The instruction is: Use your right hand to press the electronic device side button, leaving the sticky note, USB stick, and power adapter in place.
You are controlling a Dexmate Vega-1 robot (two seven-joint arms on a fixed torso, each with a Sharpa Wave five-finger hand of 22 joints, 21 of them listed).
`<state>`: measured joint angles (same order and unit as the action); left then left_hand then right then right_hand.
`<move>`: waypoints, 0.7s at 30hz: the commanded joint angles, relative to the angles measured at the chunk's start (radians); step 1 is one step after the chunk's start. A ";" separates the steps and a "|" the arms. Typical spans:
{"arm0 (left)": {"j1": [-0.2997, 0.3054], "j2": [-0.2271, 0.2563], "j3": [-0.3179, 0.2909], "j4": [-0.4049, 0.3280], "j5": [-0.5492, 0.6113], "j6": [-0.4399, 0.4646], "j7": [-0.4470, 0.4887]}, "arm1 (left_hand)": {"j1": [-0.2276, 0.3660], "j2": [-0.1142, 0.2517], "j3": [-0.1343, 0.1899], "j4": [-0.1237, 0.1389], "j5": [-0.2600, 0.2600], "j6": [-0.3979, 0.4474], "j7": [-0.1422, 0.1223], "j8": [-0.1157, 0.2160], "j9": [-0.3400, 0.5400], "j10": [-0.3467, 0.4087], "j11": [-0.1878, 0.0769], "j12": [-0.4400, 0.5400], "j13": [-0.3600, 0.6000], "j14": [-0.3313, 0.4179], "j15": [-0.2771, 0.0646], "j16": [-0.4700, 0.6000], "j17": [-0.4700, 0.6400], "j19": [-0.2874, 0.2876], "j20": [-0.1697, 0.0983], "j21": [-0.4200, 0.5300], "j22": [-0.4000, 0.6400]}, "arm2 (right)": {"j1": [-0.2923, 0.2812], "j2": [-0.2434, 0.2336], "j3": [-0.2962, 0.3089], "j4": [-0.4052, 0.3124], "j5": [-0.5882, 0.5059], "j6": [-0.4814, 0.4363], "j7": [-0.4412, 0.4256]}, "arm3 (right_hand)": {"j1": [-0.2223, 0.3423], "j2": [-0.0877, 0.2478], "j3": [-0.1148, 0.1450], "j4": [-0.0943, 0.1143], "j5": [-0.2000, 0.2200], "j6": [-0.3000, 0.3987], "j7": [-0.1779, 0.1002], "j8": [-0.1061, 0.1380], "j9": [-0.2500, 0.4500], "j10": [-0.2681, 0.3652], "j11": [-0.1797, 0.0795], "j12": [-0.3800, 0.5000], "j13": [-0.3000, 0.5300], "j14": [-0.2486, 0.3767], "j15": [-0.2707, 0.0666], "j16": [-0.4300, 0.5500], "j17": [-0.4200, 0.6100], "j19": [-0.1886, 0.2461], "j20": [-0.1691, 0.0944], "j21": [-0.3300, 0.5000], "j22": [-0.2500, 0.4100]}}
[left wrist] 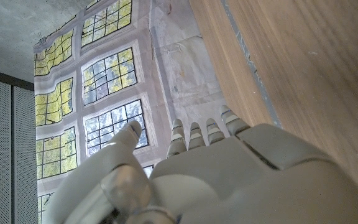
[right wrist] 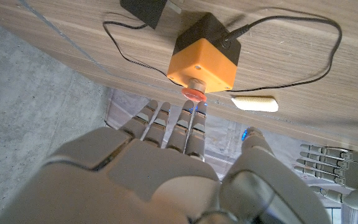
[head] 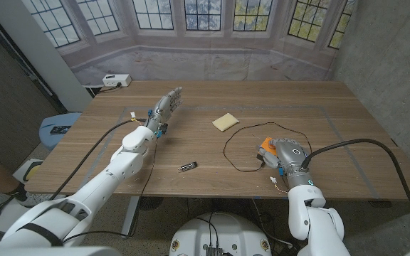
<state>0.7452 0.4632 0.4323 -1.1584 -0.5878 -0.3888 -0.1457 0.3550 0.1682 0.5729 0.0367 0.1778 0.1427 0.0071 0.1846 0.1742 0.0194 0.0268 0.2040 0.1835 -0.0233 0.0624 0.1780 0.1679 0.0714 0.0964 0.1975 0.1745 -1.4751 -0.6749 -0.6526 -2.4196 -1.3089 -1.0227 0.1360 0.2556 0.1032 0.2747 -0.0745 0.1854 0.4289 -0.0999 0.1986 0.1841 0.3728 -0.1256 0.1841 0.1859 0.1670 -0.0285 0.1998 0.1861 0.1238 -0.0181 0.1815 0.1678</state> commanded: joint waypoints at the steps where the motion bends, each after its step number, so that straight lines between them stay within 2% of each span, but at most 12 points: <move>1: 0.011 0.006 0.001 -0.019 0.001 0.008 0.007 | -0.007 -0.003 0.008 0.002 -0.002 0.001 -0.002 -0.002 0.005 -0.006 0.001 -0.001 0.004 -0.005 0.002 -0.002 0.002 -0.005 0.001 0.001 0.004 | -0.028 0.020 0.037 0.012 0.016 0.040 -0.018 | 0.008 -0.001 0.003 -0.006 0.002 0.008 0.004 0.001 0.001 0.011 0.001 0.006 0.001 0.006 0.002 0.001 0.000 0.000 0.001 0.004 0.000; 14: 0.016 0.007 0.002 -0.027 0.003 0.011 0.014 | -0.008 -0.003 0.010 0.000 -0.002 0.001 -0.002 -0.001 0.005 -0.006 0.001 -0.001 0.004 -0.005 0.002 -0.002 0.001 -0.006 0.001 0.001 0.004 | -0.036 0.020 0.054 0.012 0.033 0.062 -0.026 | 0.008 -0.001 0.005 -0.009 0.001 0.009 0.003 0.001 0.001 0.010 -0.003 0.005 0.001 0.007 0.002 0.001 0.000 0.000 0.000 0.005 0.000; 20: 0.019 0.008 0.003 -0.029 0.003 0.015 0.015 | -0.009 -0.003 0.011 0.000 -0.002 0.001 -0.002 -0.001 0.005 -0.006 0.001 -0.001 0.004 -0.005 0.002 -0.001 0.001 -0.005 0.001 0.001 0.004 | -0.036 0.016 0.058 0.012 0.045 0.071 -0.023 | 0.008 0.000 0.006 -0.011 0.001 0.009 0.005 0.001 0.001 0.012 0.001 0.006 0.001 0.010 0.003 0.002 0.000 0.001 -0.001 0.005 0.000; 21: 0.019 0.008 0.003 -0.029 0.003 0.014 0.016 | -0.009 -0.003 0.011 -0.001 -0.002 0.001 -0.002 -0.002 0.005 -0.006 0.002 -0.001 0.004 -0.005 0.003 -0.001 0.001 -0.005 0.001 0.001 0.004 | -0.035 0.015 0.058 0.012 0.045 0.071 -0.022 | 0.008 0.000 0.007 -0.011 0.000 0.010 0.004 0.001 0.001 0.012 0.008 0.006 0.001 0.010 0.003 0.002 0.001 0.001 -0.001 0.005 0.000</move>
<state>0.7589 0.4691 0.4341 -1.1814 -0.5856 -0.3796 -0.1337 0.3512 0.1643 0.5742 0.0360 0.1778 0.1428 0.0072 0.1845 0.1742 0.0195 0.0267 0.2040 0.1835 -0.0233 0.0624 0.1780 0.1678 0.0714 0.0964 0.1975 0.1745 -1.5065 -0.6572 -0.6050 -2.4095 -1.2799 -0.9673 0.1141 0.2556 0.1032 0.2803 -0.0800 0.1854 0.4286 -0.0999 0.1983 0.1833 0.3748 -0.1234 0.1841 0.1859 0.1670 -0.0285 0.1999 0.1862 0.1240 -0.0180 0.1811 0.1678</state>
